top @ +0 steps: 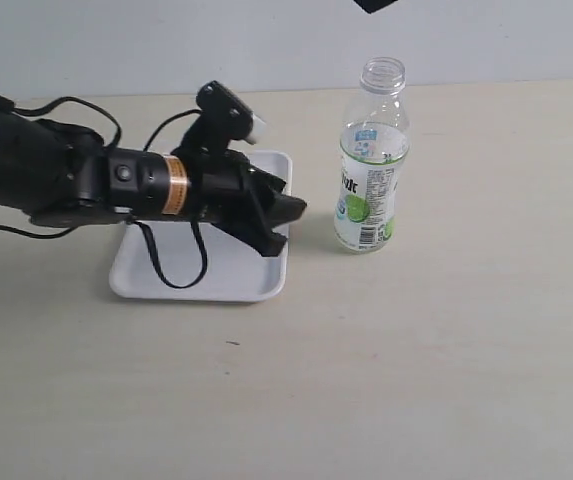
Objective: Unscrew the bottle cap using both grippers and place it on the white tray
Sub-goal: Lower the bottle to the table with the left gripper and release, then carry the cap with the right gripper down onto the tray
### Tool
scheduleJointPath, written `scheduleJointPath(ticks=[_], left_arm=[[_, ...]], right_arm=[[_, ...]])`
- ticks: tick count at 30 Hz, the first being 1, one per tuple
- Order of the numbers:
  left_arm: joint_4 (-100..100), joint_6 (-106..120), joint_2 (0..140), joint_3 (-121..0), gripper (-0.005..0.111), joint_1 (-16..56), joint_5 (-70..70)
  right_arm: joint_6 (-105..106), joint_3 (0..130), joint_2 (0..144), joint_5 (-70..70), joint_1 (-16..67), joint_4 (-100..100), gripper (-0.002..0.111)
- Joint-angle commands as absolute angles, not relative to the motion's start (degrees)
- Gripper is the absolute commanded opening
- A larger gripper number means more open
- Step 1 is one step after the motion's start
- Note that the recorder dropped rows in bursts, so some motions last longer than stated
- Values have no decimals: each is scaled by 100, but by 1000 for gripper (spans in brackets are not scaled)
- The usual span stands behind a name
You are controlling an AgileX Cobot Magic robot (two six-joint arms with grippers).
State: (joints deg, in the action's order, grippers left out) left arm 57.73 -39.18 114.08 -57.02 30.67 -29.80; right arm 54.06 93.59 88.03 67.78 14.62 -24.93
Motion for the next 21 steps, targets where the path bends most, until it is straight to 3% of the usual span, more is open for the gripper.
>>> scheduleJointPath(ticks=[1,9,21], left_arm=[[5465,-3969,11098,-5291,4,2539,-3670],[5015,-3986,10619,-4592,0,1527,-4089],[4374,-4118,9443,-3512,0,339,-4089]], right_arm=[[5231,9356,8815,6534,1468,-2853,0],[4625,9356,9251,6210,1664,-3154,0],[3619,9356,10316,5357,2897,-2029,0]])
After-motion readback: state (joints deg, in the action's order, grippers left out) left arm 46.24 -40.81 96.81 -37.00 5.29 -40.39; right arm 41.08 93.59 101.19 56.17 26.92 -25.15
